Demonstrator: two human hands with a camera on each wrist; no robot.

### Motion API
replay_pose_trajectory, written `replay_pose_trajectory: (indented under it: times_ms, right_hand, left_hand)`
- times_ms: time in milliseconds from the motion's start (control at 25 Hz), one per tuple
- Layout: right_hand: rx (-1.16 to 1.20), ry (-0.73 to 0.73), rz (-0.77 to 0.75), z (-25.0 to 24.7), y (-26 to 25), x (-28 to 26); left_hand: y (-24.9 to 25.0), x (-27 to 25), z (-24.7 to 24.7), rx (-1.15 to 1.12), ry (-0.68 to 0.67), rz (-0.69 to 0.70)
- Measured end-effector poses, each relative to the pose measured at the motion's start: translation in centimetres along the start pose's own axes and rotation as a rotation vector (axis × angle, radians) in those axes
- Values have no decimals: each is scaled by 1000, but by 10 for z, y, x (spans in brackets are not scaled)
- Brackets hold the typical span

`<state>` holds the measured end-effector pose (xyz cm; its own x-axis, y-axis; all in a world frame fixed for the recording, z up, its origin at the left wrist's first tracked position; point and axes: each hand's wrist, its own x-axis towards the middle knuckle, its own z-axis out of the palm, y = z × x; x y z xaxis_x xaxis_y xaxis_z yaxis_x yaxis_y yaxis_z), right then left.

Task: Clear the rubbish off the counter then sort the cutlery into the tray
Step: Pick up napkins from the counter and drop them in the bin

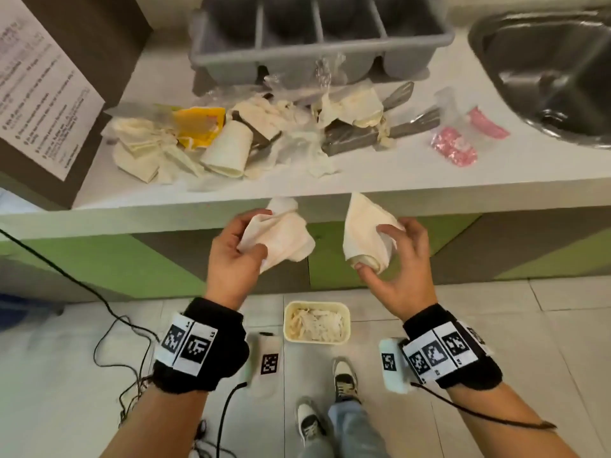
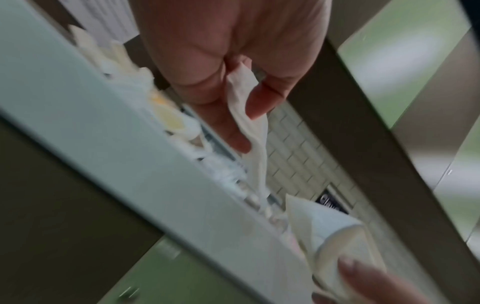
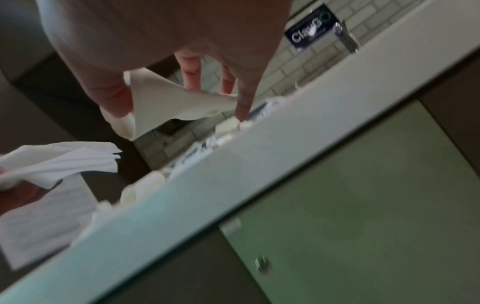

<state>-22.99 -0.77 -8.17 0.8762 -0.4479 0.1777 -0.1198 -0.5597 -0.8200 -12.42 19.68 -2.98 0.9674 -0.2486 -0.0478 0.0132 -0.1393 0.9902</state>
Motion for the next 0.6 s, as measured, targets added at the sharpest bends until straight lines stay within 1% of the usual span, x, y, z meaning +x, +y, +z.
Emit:
replay_pose_trajectory:
  times_ms: [80,160,280,360,480,600]
  right_hand:
    - [-5,-161,89,31,27,-34]
    - [-50,-323,216,61,63,-64]
    - [-162,-492,394,104,123,-95]
    - [-218,-573,479,133,165,-105]
    - [-298,-645,577,174,227,-109]
    - [-295,-654,618,207,275,-100]
  left_hand:
    - [-54,-22,-6,91,-43,-125]
    - [-110,-41,-4,185,-89,-241]
    - [-188,-52,5,279,-78,-403]
    - [-243,-50,17,326,-54,-479]
    - [-323,-42,38,362,-40,-584]
    - [-385,-25,57,406,-80,-601]
